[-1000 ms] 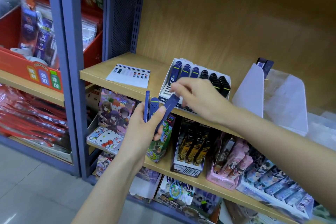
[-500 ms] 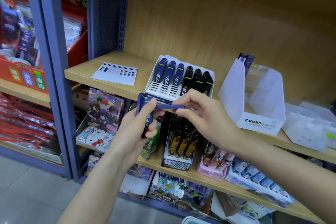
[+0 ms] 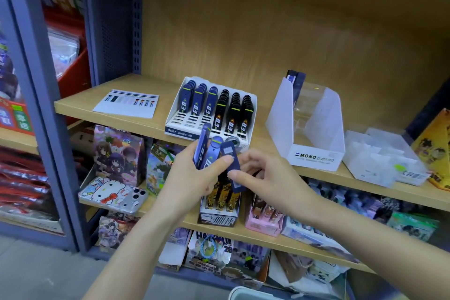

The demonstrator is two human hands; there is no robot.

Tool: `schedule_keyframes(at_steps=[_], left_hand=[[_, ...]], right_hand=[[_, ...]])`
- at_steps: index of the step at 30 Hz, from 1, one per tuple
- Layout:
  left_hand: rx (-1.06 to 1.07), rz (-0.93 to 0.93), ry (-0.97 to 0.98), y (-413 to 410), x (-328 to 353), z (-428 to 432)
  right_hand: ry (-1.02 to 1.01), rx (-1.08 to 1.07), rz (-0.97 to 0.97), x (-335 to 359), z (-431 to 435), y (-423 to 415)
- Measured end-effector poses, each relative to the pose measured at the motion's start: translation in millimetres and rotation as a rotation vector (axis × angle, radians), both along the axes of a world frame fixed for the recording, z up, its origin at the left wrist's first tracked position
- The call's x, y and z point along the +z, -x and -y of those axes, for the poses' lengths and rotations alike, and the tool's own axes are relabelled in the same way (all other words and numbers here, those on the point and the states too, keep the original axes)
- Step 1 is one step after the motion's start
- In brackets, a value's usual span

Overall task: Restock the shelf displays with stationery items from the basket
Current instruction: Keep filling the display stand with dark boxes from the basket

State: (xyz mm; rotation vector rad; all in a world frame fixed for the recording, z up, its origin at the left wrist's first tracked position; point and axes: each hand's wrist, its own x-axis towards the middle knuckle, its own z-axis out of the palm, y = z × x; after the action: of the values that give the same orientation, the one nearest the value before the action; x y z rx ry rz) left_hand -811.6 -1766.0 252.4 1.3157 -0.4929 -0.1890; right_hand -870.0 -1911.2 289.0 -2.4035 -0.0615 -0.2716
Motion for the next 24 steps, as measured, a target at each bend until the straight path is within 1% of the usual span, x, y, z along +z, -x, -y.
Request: schedule_keyframes(at_steps=[2,3,5,8,11,13,16,19,22,24], left_hand=[[-0.026,0.022,-0.030,4.8,-1.1,8.4],[-0.034,0.033,-0.037,6.7,-1.6,12.7],[-0.036,0.053,-0.060,9.0,-2.3,21.6],[-0.042,0.024,-0.065,9.1,-2.9,33.6],[-0.051,0.015,-0.076,8.1,-3.8,44.7],[-0.064,0.012,-0.083,8.2,-3.6,51.6],[-0.076,0.005,-0.080,7.4,-2.7,61.2],[-0.077,0.007,-0.073,4.4,-1.9,69.0],[-0.068,-0.003,-0.063,0.6,-1.8,74.0],[-0.068,-0.007,-0.055,-1.4,-2.1,76.7]], right_hand=[[0.060,-0.017,-0.025,0.3,11.5,4.9],[0.055,-0.027,-0.029,1.0,17.8,7.8],[-0.020,-0.051,-0.024,5.9,31.1,13.3],[-0.173,-0.125,0.076,21.2,55.6,15.5],[-0.247,-0.281,0.168,44.0,85.1,6.2],[-0.281,-0.360,0.166,56.6,103.5,-0.5],[-0.185,-0.360,0.143,64.0,122.4,-11.6],[-0.169,-0.347,0.215,66.9,132.0,-28.3],[-0.155,-0.426,0.234,73.6,140.8,-48.2],[-0.094,-0.454,0.264,81.2,147.8,-60.9]])
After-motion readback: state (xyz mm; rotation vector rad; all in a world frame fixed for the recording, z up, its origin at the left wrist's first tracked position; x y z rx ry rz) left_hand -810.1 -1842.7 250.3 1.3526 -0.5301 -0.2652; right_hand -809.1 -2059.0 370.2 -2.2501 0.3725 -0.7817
